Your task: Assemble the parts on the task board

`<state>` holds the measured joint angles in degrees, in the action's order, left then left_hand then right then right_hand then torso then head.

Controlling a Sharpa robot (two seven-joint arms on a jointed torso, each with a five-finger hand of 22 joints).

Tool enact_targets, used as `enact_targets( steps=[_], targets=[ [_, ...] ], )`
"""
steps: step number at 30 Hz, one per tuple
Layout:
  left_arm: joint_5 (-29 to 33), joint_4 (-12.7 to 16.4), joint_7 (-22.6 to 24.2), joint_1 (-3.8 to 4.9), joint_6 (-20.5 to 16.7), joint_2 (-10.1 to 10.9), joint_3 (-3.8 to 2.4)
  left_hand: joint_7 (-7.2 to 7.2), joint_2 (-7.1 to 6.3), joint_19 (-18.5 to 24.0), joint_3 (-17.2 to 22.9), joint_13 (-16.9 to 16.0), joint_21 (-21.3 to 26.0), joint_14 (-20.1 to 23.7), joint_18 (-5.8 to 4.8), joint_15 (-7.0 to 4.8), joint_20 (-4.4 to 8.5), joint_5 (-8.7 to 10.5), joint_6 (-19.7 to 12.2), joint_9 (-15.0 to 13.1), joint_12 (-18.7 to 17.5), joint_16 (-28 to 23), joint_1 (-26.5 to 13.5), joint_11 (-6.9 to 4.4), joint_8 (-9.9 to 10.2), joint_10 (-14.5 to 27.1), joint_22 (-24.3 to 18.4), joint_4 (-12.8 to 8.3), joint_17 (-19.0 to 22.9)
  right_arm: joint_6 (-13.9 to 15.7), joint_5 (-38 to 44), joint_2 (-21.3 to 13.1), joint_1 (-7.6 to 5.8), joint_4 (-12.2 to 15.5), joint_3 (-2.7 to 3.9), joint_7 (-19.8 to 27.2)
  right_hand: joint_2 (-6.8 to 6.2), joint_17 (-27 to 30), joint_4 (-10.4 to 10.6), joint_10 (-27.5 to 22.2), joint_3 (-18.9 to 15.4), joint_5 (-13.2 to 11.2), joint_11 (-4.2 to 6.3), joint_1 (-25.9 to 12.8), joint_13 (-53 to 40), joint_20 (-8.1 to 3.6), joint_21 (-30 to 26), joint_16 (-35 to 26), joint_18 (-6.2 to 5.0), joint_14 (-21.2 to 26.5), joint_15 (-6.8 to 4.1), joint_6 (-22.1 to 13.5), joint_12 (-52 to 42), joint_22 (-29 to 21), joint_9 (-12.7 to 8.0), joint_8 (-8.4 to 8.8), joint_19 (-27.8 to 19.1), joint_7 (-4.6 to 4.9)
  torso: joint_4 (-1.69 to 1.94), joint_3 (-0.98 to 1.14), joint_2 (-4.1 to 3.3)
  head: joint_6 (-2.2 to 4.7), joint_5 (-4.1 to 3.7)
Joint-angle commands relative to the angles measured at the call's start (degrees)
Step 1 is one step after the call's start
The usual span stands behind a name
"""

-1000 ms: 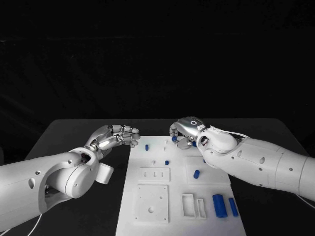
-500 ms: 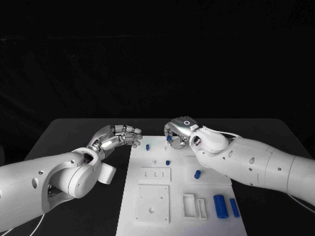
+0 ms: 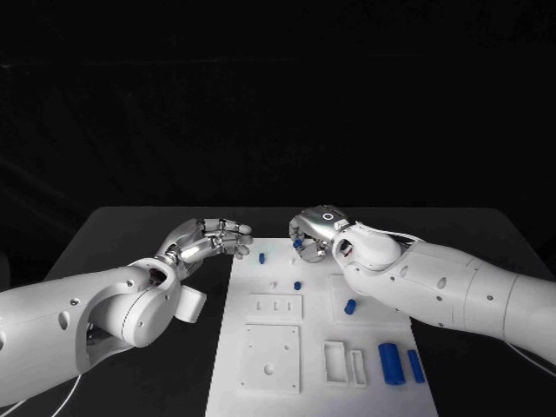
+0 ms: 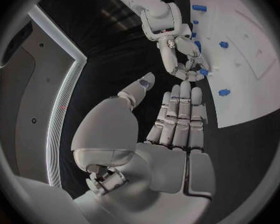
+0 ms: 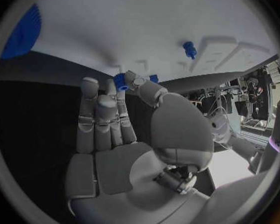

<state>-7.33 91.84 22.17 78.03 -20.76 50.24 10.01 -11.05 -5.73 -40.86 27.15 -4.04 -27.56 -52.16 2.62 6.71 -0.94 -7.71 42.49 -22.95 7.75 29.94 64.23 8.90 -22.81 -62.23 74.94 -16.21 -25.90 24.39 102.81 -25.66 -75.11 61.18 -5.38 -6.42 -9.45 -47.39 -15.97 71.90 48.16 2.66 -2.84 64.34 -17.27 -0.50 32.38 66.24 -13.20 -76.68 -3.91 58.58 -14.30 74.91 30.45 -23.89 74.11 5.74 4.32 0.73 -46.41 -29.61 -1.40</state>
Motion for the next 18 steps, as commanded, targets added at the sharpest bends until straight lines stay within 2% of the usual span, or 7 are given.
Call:
enact_targets(
  steps=[1,18],
  targets=[
    [0.0,0.1,0.6,0.15,0.0,-0.1,-0.06,-0.20,-0.13,0.2,0.2,0.0,0.0,0.2,0.96,0.05,-0.03,-0.20,-0.2,0.1,-0.2,-0.4,-0.1,0.08,0.1,0.2,0.2,-0.1,0.0,-0.6,0.7,0.2,-0.02,-0.2,-0.01,-0.3,0.06,0.1,0.4,2.5,0.7,0.2,1.85,0.3,-4.7,-0.19,0.4,0.2,-1.80,1.4,-1.49,0.4,-0.1,1.2,1.0,-0.05,0.1,-0.07,0.00,0.03,-0.16,-0.04,0.03],
    [-0.1,0.0,0.5,0.24,0.1,-0.3,-0.08,-0.21,-0.15,0.2,0.2,0.0,0.0,0.2,0.97,0.07,-0.06,-0.19,-0.2,0.1,-0.2,-0.4,-0.1,0.09,0.1,0.2,0.2,-0.1,0.0,-1.9,0.6,1.3,0.06,-1.4,-0.18,-0.1,0.11,0.1,0.4,2.4,0.7,0.2,1.82,0.1,-5.0,-0.14,0.4,0.1,-1.80,1.4,-1.45,0.4,0.0,1.2,1.2,0.10,0.0,-0.04,-0.03,0.04,-0.37,-0.17,0.17]
  ],
)
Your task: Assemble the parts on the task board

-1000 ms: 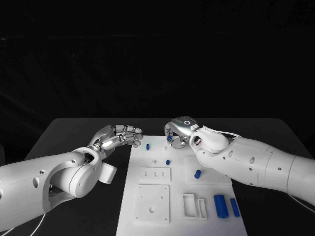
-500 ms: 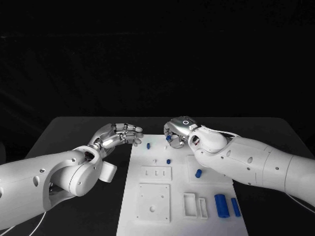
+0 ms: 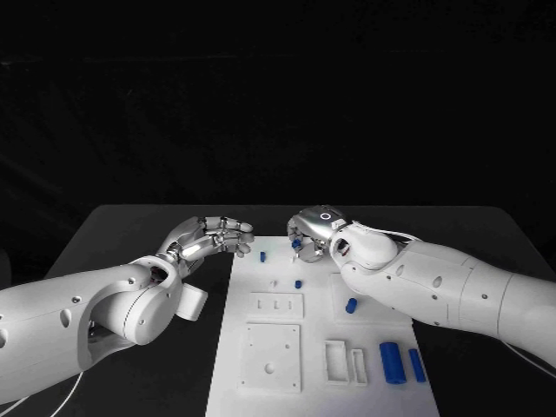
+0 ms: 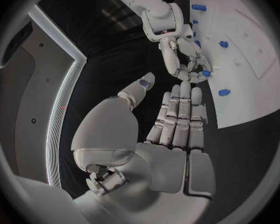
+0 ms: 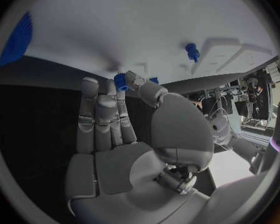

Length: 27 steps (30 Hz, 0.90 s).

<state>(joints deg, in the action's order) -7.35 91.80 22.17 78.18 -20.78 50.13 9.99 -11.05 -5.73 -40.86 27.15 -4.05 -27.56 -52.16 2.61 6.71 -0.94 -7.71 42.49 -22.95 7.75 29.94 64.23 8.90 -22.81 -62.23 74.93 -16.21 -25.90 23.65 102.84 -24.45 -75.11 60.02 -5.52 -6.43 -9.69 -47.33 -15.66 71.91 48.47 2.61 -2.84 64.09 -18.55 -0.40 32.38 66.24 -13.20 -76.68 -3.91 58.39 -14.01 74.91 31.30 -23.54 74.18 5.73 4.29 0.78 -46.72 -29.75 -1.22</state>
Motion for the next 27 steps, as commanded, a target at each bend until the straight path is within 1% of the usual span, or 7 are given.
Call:
enact_targets(
  steps=[1,8,13,16,19,24,27],
  targets=[
    [-0.1,0.0,0.5,0.09,0.1,-0.2,-0.05,-0.21,-0.16,0.2,0.2,0.0,0.0,0.2,0.98,0.07,-0.06,-0.18,-0.2,0.1,-0.2,-0.4,-0.2,0.10,0.1,0.2,0.3,-0.1,0.0,-1.3,0.5,0.2,0.06,-0.3,-0.06,-0.1,0.37,0.1,0.1,2.3,0.4,0.3,1.79,0.3,-3.7,-0.23,0.3,0.1,-1.80,1.5,-1.43,0.5,-0.2,1.2,0.4,-0.20,-0.1,-0.01,0.00,-0.01,-0.07,-0.03,0.00],
    [-0.1,-0.1,0.5,0.09,0.2,-0.1,-0.05,-0.22,-0.17,0.3,0.3,0.0,0.0,0.2,0.98,0.08,-0.07,-0.18,-0.3,0.1,-0.2,-0.4,-0.2,0.10,0.0,0.2,0.3,-0.1,0.0,-0.2,-2.1,0.3,0.05,-0.9,-0.09,0.9,0.31,0.4,0.2,1.4,0.6,0.3,1.48,0.0,-4.0,-0.10,0.2,-0.1,-1.80,1.6,-1.15,-0.2,0.6,1.1,0.5,0.48,-0.4,0.29,-0.10,0.00,-0.14,-0.14,0.03],
    [-0.1,-0.1,0.4,0.09,0.6,-0.2,-0.05,-0.24,-0.21,0.3,0.2,0.0,0.0,0.2,0.97,0.09,-0.08,-0.13,-0.3,0.1,-0.3,-0.4,-0.3,0.13,0.1,0.3,0.3,0.0,0.0,1.2,-4.7,0.3,0.05,-1.1,-0.13,2.0,-1.44,1.2,0.1,-3.4,1.3,0.3,-0.41,-0.2,-2.7,0.51,-0.8,-1.5,-1.79,2.6,0.70,-4.3,4.2,0.8,-0.6,3.42,-2.0,2.05,-0.11,0.03,-0.18,-0.13,0.00],
    [-0.1,-0.1,0.4,0.09,0.6,-0.2,-0.05,-0.27,-0.25,0.3,0.3,0.0,0.0,0.2,0.98,0.11,-0.09,-0.10,-0.4,0.1,-0.4,-0.4,-0.3,0.16,0.1,0.3,0.3,0.0,0.0,2.3,-5.8,0.1,0.04,-1.0,-0.13,2.5,-3.81,1.6,-0.2,-7.7,-0.9,0.5,-2.24,-1.7,-1.1,0.85,-1.3,-2.0,-1.80,2.7,2.52,-7.7,7.0,0.7,-1.5,5.50,-2.7,3.61,-0.09,0.02,-0.17,-0.09,0.05],
    [-0.1,-0.2,0.3,0.09,0.6,-0.1,-0.05,-0.29,-0.26,0.3,0.3,0.0,0.0,0.3,0.98,0.12,-0.10,-0.07,-0.5,0.2,-0.4,-0.4,-0.3,0.18,0.1,0.4,0.3,0.0,0.0,3.2,-6.7,-0.3,0.04,-0.8,-0.13,2.8,-4.83,2.2,-0.3,-10.4,-3.3,1.1,-3.53,-2.6,0.5,1.22,-1.9,-2.8,-1.80,3.0,3.77,-9.6,9.1,0.5,-2.2,6.67,-3.4,4.45,-0.08,0.06,-0.21,-0.05,0.06],
    [1.1,-0.6,0.1,0.09,1.3,0.0,-0.05,-0.35,-0.28,0.4,0.3,0.1,0.0,0.3,0.98,0.16,-0.14,-0.06,-0.6,0.2,-0.6,-0.5,-0.5,0.29,0.2,0.6,0.3,0.1,0.0,3.4,-10.8,-1.1,-0.06,-0.7,-0.13,4.1,-6.03,2.8,-0.1,-13.4,-6.7,3.1,-4.85,-3.6,2.6,1.71,-2.9,-3.7,-1.74,3.5,4.93,-11.0,10.5,0.2,-2.8,7.45,-4.2,4.88,-0.17,0.14,-0.17,-0.08,0.01],
    [1.2,-0.7,0.2,0.11,1.3,0.1,-0.05,-0.37,-0.35,0.4,0.3,0.1,0.0,0.4,1.00,0.17,-0.15,-0.08,-0.7,0.2,-0.7,-0.5,-0.5,0.36,0.2,0.8,0.3,0.0,0.0,3.9,-12.2,-2.2,-0.34,0.4,-0.13,4.6,-6.11,3.2,0.3,-15.5,-8.3,2.8,-5.56,-4.2,4.0,2.26,-4.0,-4.4,-1.68,4.8,5.72,-11.5,10.4,-0.1,-3.0,7.59,-5.6,4.36,-0.36,0.23,-0.16,0.16,0.06]
  ],
)
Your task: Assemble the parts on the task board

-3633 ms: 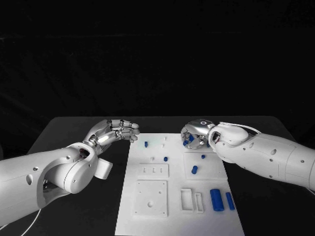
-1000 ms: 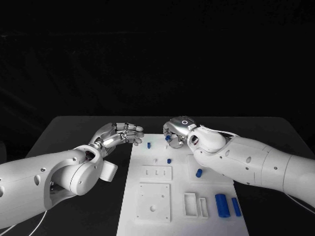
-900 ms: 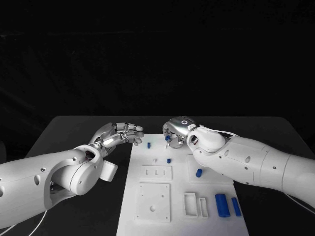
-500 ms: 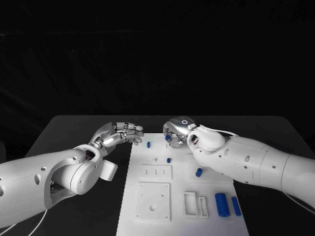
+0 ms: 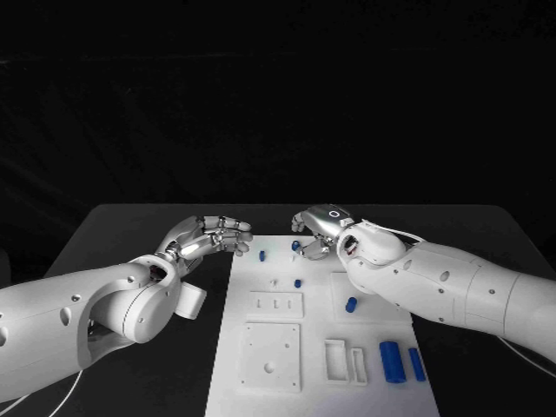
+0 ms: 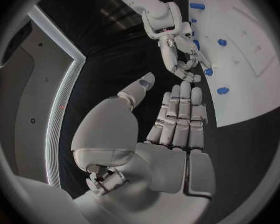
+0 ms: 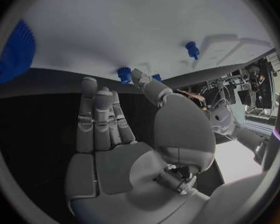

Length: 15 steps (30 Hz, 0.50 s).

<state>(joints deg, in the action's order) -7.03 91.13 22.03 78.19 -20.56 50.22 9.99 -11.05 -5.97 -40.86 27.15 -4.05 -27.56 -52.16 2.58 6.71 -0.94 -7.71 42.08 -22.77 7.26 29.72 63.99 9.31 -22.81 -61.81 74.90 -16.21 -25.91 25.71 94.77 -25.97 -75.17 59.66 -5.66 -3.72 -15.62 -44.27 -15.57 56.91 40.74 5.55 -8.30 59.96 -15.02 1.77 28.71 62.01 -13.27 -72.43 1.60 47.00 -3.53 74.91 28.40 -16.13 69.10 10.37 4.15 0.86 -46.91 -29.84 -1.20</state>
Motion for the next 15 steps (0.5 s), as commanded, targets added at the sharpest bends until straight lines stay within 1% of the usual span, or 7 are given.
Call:
enact_targets(
  steps=[1,4,7,10,11,13,15],
  targets=[
    [0.8,-0.1,0.4,0.10,1.2,0.0,-0.05,-0.37,-0.12,0.4,0.3,0.1,0.0,0.4,1.03,0.17,-0.15,-0.09,-0.3,0.0,-0.2,-0.3,-0.3,-0.05,0.2,0.4,0.4,0.0,0.0,2.2,-4.2,-1.2,-0.47,1.3,0.02,1.8,-0.29,0.1,0.4,-0.6,-1.0,-0.2,-0.09,-0.2,0.7,0.18,-0.5,-0.2,-1.64,0.6,0.24,-0.3,-0.2,-0.2,-0.2,0.25,-0.6,-0.27,-0.23,0.17,0.01,0.32,0.05],
    [0.8,-0.3,0.5,0.14,1.4,0.1,-0.05,-0.40,-0.09,0.6,0.4,0.1,0.1,0.9,1.05,0.36,-0.28,-0.14,-0.4,0.1,-0.3,-0.7,-0.3,-0.01,0.2,0.4,0.4,0.0,0.1,3.8,-6.6,-3.1,-1.06,3.4,0.05,1.4,0.24,0.1,0.7,0.4,-1.4,0.0,0.15,0.3,1.1,0.21,-0.6,0.0,-1.73,0.5,-0.03,-0.3,-0.7,-0.1,-0.2,0.18,-0.3,-0.47,-0.37,0.27,0.02,0.64,0.08],
    [0.8,-0.4,0.6,0.20,1.6,0.1,-0.05,-0.42,-0.06,0.8,0.6,0.0,0.2,1.6,1.14,0.66,-0.54,-0.13,-0.4,0.1,-0.4,-1.3,-0.3,0.02,0.1,0.4,0.4,0.0,0.3,3.8,-7.1,-5.9,-1.49,5.8,0.31,0.8,1.35,0.1,0.9,2.9,-0.5,-0.4,0.86,2.1,1.2,-0.06,-0.5,0.3,-1.73,0.1,-0.71,0.4,-1.9,-0.2,-0.3,-0.15,0.4,0.20,-0.64,0.41,0.09,0.97,0.18],
    [0.8,-0.5,0.6,0.20,1.8,0.2,-0.04,-0.41,-0.01,0.9,0.7,0.0,0.2,1.8,1.18,0.76,-0.63,-0.14,-0.4,0.1,-0.4,-1.4,-0.2,0.01,0.1,0.4,0.4,0.0,0.4,2.6,-7.1,-8.7,-1.91,7.8,0.91,0.2,1.83,0.0,0.8,7.3,-0.1,-1.0,2.37,3.1,0.5,-0.26,-0.4,0.7,-1.73,-0.5,-2.05,1.6,-4.5,-0.1,-0.2,-0.78,1.1,0.09,-0.87,0.55,0.21,1.11,0.29],
    [0.8,-0.5,0.6,0.20,1.8,0.2,-0.04,-0.41,-0.01,0.9,0.7,0.0,0.2,1.8,1.19,0.77,-0.64,-0.14,-0.4,0.1,-0.4,-1.5,-0.2,0.00,0.1,0.4,0.4,0.0,0.4,2.2,-7.0,-9.7,-1.98,8.4,1.15,0.2,2.08,-0.4,0.7,10.0,-0.3,-1.1,3.51,3.4,-0.4,-0.62,0.2,1.6,-1.73,-1.4,-3.07,2.7,-6.1,0.2,-0.1,-1.34,2.3,-0.31,-0.90,0.55,0.23,1.17,0.27],
    [0.8,-0.5,0.7,0.20,2.0,0.2,-0.04,-0.40,0.02,0.9,0.7,0.0,0.2,1.8,1.20,0.78,-0.65,-0.15,-0.4,0.1,-0.4,-1.5,-0.2,0.00,0.0,0.3,0.4,0.0,0.4,1.2,-6.9,-10.9,-2.04,9.1,1.49,0.1,2.23,-0.9,0.7,11.6,-0.5,-1.1,4.22,3.5,-1.1,-0.93,0.5,2.1,-1.73,-1.6,-3.98,3.5,-7.4,0.4,0.1,-1.72,2.9,-0.70,-1.04,0.62,0.28,1.31,0.24],
    [0.8,-0.6,0.7,0.20,2.1,0.2,-0.04,-0.40,0.06,0.9,0.7,0.0,0.2,1.8,1.22,0.79,-0.67,-0.16,-0.4,0.1,-0.4,-1.5,-0.2,-0.02,0.0,0.3,0.5,0.0,0.4,-0.3,-7.0,-12.3,-2.11,9.8,1.67,-0.1,2.17,-1.2,0.3,15.8,-0.6,-1.0,5.64,4.0,-3.3,-1.14,0.6,2.4,-1.73,-1.5,-5.31,5.1,-10.9,0.5,0.6,-2.64,3.2,-1.72,-1.17,0.66,0.33,1.39,0.21]
  ],
)
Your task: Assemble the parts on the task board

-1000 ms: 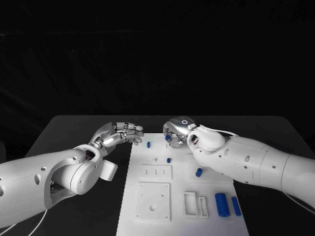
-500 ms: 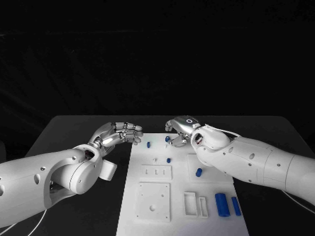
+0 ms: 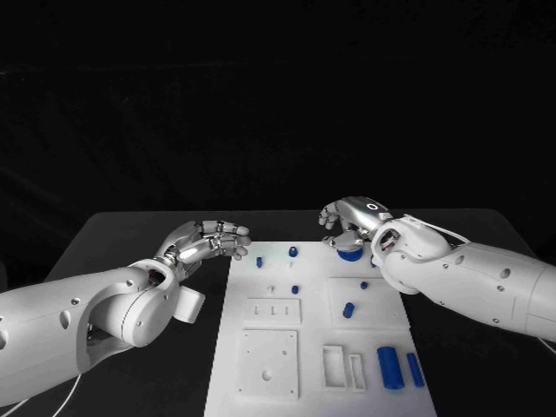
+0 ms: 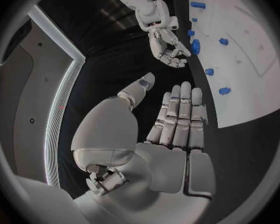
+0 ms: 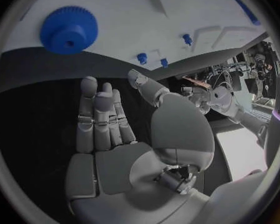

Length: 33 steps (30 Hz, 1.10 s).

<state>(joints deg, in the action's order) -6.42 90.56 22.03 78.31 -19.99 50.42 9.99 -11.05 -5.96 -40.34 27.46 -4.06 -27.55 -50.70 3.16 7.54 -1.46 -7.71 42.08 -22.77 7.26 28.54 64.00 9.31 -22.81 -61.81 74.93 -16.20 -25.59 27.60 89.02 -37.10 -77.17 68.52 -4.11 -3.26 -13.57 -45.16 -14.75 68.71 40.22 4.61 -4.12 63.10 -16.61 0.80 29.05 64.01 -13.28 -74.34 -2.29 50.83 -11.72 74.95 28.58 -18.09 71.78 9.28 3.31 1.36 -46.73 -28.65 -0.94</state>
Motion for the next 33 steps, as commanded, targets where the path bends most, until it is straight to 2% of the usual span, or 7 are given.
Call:
enact_targets(
  steps=[1,5,7,10,13,19,33],
  targets=[
    [0.2,-0.1,0.7,0.09,1.6,0.0,-0.04,-0.39,0.07,0.4,0.4,0.0,0.2,0.3,0.65,-0.03,-0.15,-0.16,-0.4,0.1,-0.4,-0.3,-0.2,-0.02,0.0,0.3,0.4,0.0,0.1,-3.5,-1.6,-2.0,-0.14,1.4,0.17,-0.6,0.14,-0.8,-0.6,5.2,-0.4,0.3,2.06,0.9,-3.1,-0.35,0.5,0.9,-1.72,0.1,-1.96,1.6,-4.6,0.6,0.6,-0.79,1.1,-1.07,-0.42,0.22,0.18,0.27,-0.05],
    [0.2,-0.1,0.7,0.09,1.7,0.1,-0.04,-0.39,0.10,0.4,0.4,0.0,0.2,0.3,0.67,-0.02,-0.17,-0.17,-0.3,0.1,-0.3,-0.3,-0.2,-0.03,0.0,0.3,0.4,-0.1,0.1,-7.4,-2.8,-4.1,-0.15,2.5,0.22,-0.9,0.98,-2.5,-1.2,2.4,-2.1,2.2,3.74,0.3,-20.5,-1.02,0.6,1.9,-1.72,0.1,-3.27,1.8,-24.5,0.9,1.5,-0.52,2.3,-2.91,-0.79,0.43,0.29,0.39,-0.12],
    [0.2,-0.2,0.8,0.08,1.9,0.1,-0.03,-0.39,0.10,0.4,0.4,0.0,0.2,0.3,0.68,-0.02,-0.17,-0.17,-0.3,0.1,-0.3,-0.3,-0.2,-0.04,0.0,0.3,0.4,-0.1,0.1,-9.3,-3.1,-4.7,-0.14,2.6,0.22,-1.2,1.61,-5.0,-1.6,-0.9,-3.9,4.6,3.73,-0.4,-32.6,-2.02,2.4,4.9,-1.72,-0.7,-4.05,1.5,-38.6,1.5,1.9,-0.01,4.3,-2.52,-0.88,0.57,0.25,0.42,-0.21],
    [0.2,-0.1,0.8,0.07,2.1,0.2,-0.03,-0.38,0.08,0.4,0.4,-0.1,0.2,0.3,0.69,0.00,-0.19,-0.17,-0.3,0.1,-0.3,-0.4,-0.2,-0.04,0.0,0.3,0.4,-0.1,0.1,-11.1,-4.5,-5.0,-0.14,2.0,0.22,-1.3,0.33,-6.7,-1.5,-4.8,-5.0,5.1,3.30,-1.6,-38.6,-2.16,3.5,6.1,-1.72,0.0,-3.70,0.5,-45.1,1.5,1.9,0.85,4.0,-1.90,-0.96,0.81,0.19,0.53,-0.32],
    [0.2,-0.3,0.8,0.07,2.1,0.1,-0.02,-0.38,0.09,0.4,0.4,-0.1,0.2,0.4,0.70,0.01,-0.20,-0.17,-0.3,0.1,-0.3,-0.4,-0.2,-0.05,0.0,0.2,0.4,-0.1,0.1,-12.1,-5.1,-4.7,-0.13,0.4,0.22,-1.2,0.71,-9.4,-1.5,-6.0,-6.1,6.2,2.86,-2.0,-43.8,-2.91,6.0,8.3,-1.72,0.3,-2.83,-0.8,-52.0,1.5,1.7,2.03,4.5,-1.50,-0.89,0.71,0.16,0.46,-0.60],
    [-0.1,-0.7,0.8,0.05,2.2,-0.2,-0.02,-0.37,0.10,0.4,0.4,-0.1,0.2,0.4,0.72,0.03,-0.23,-0.18,-0.3,0.1,-0.3,-0.5,-0.2,-0.05,-0.1,0.2,0.5,-0.1,0.1,-13.2,-7.3,-2.6,-0.04,-3.9,0.21,-0.1,1.51,-11.6,-1.5,-6.1,-6.4,7.2,1.65,-2.3,-46.3,-3.43,8.6,9.7,-1.72,0.5,-1.60,-4.4,-55.9,1.5,0.0,4.70,4.4,-0.23,-0.76,0.51,0.12,0.27,-0.84],
    [-0.2,-1.1,0.4,0.04,2.5,-0.3,-0.01,-0.38,0.33,0.5,0.5,-0.1,0.2,0.4,0.77,0.10,-0.31,-0.32,-0.3,0.1,-0.4,-0.6,-0.2,-0.04,-0.1,0.2,0.5,0.0,0.2,-14.2,-7.5,-1.7,0.44,-5.5,0.21,0.1,2.81,-12.7,-1.4,-6.1,-6.4,7.4,1.49,-2.5,-46.9,-3.58,10.2,10.1,-1.72,0.5,-1.42,-3.4,-57.2,1.4,-0.3,4.38,4.0,-0.10,-0.53,0.52,-0.05,0.05,-1.03]
  ],
)
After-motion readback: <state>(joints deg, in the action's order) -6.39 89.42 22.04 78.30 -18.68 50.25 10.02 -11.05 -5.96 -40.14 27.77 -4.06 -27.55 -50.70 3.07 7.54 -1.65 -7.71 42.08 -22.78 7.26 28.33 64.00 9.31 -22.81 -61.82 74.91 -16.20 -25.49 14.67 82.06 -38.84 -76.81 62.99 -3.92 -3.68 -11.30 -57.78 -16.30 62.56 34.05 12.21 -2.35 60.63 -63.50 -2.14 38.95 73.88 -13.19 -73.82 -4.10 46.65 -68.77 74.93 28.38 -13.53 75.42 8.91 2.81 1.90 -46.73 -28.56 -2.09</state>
